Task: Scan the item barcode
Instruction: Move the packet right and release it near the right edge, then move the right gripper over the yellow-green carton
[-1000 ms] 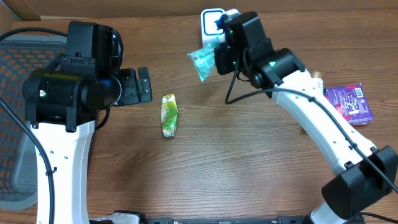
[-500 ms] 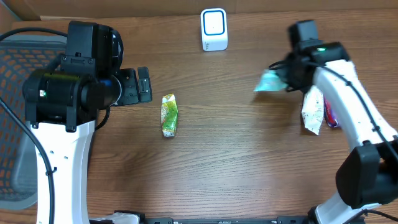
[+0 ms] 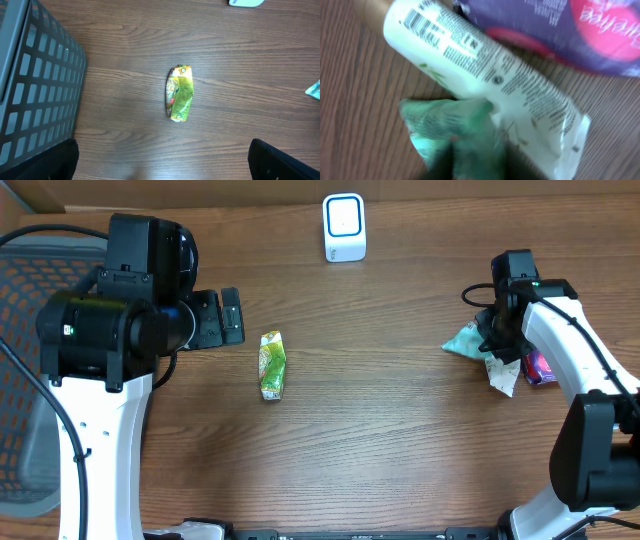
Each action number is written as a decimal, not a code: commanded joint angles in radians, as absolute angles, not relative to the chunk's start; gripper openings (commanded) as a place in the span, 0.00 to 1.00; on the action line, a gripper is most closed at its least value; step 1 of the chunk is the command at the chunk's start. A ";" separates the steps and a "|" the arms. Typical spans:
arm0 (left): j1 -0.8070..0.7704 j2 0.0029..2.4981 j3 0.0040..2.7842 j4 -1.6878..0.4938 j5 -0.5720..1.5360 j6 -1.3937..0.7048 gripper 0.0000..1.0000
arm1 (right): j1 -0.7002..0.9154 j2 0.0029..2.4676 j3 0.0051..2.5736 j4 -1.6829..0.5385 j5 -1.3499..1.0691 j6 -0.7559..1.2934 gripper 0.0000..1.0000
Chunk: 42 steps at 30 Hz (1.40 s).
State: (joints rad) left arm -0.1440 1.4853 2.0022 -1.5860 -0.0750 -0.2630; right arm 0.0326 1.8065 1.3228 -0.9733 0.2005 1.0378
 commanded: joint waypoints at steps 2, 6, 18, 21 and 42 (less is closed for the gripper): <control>-0.144 1.484 2.005 -1.585 -0.077 -0.277 0.99 | 0.030 1.793 1.374 -1.000 0.254 0.850 0.95; -0.144 1.484 2.005 -1.585 -0.077 -0.277 1.00 | 0.030 1.781 1.471 -1.077 0.255 0.776 1.00; -0.144 1.484 2.005 -1.585 -0.077 -0.277 1.00 | 0.131 1.760 1.689 -1.076 -0.078 0.540 1.00; -0.144 1.484 2.005 -1.585 -0.077 -0.277 1.00 | 0.196 1.790 1.671 -1.000 -0.176 0.541 1.00; -0.144 1.484 2.005 -1.585 -0.077 -0.277 0.99 | 0.706 2.128 1.637 -0.640 -0.248 0.541 0.98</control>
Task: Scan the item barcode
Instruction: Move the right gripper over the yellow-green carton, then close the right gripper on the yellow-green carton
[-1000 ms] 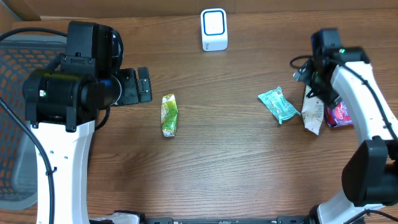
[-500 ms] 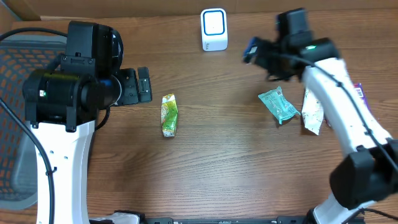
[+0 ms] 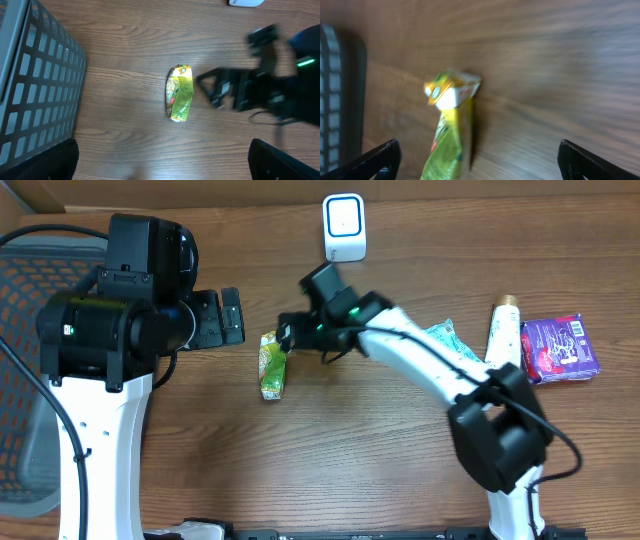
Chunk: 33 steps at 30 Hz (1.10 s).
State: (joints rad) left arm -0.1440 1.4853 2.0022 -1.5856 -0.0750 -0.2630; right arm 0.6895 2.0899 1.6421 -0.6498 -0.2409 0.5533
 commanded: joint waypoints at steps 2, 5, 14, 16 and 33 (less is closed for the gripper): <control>-0.144 1.484 2.005 -1.585 -0.077 -0.277 1.00 | 0.722 2.152 1.637 -0.640 -0.248 0.541 0.95; -0.144 1.484 2.005 -1.585 -0.077 -0.277 0.99 | 0.736 2.178 1.637 -0.661 -0.242 0.540 0.92; -0.144 1.484 2.005 -1.585 -0.077 -0.277 1.00 | 0.691 2.180 1.638 -0.796 -0.126 0.429 0.88; -0.144 1.484 2.005 -1.585 -0.077 -0.277 1.00 | 0.663 2.180 1.639 -0.828 -0.125 0.395 0.89; -0.144 1.484 2.005 -1.585 -0.077 -0.277 0.99 | 0.630 2.179 1.704 -0.786 -0.421 0.265 1.00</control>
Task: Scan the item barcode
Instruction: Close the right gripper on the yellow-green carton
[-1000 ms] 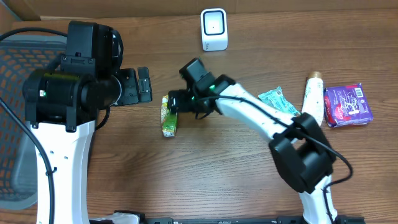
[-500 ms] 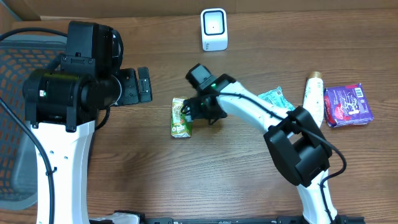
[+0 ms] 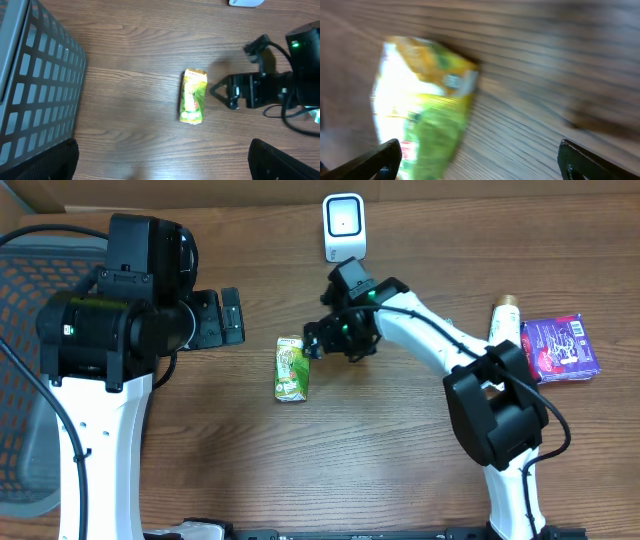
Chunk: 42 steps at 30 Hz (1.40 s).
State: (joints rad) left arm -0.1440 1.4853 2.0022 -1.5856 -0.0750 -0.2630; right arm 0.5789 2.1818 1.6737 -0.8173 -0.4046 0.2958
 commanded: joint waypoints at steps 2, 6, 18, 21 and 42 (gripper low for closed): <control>-0.144 1.484 2.005 -1.585 -0.077 -0.277 1.00 | 0.659 2.179 1.704 -0.751 -0.351 0.290 1.00; -0.144 1.484 2.005 -1.585 -0.077 -0.277 1.00 | 0.722 2.183 1.703 -0.707 -0.147 0.351 1.00; -0.144 1.484 2.005 -1.585 -0.077 -0.277 1.00 | 0.790 2.248 1.703 -0.686 -0.009 0.374 0.65; -0.144 1.484 2.005 -1.585 -0.077 -0.277 0.99 | 0.789 2.248 1.703 -0.698 -0.010 0.374 0.51; -0.144 1.484 2.005 -1.585 -0.077 -0.277 1.00 | 0.581 2.177 1.703 -0.762 -0.699 0.256 0.26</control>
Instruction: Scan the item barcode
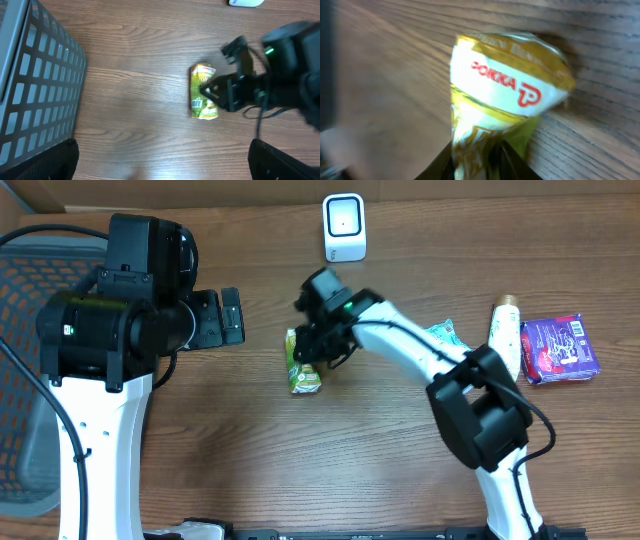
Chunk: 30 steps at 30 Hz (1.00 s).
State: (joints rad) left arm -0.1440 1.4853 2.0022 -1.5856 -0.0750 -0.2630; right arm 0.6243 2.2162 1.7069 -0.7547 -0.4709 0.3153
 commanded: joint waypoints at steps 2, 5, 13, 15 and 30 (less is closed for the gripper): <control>-0.144 1.484 2.005 -1.585 -0.077 -0.277 1.00 | 0.553 2.178 1.696 -0.778 -0.737 0.229 0.27; -0.144 1.484 2.005 -1.585 -0.077 -0.277 1.00 | 0.526 2.178 1.650 -0.775 -0.735 0.226 0.27; -0.144 1.484 2.005 -1.585 -0.077 -0.277 0.99 | 0.517 2.175 1.625 -0.760 -0.583 0.192 0.42; -0.144 1.484 2.005 -1.585 -0.077 -0.277 1.00 | 0.522 2.175 1.654 -0.760 -0.570 0.193 0.43; -0.145 1.484 2.005 -1.585 -0.077 -0.277 1.00 | 0.675 2.179 1.729 -0.692 -0.074 0.338 0.61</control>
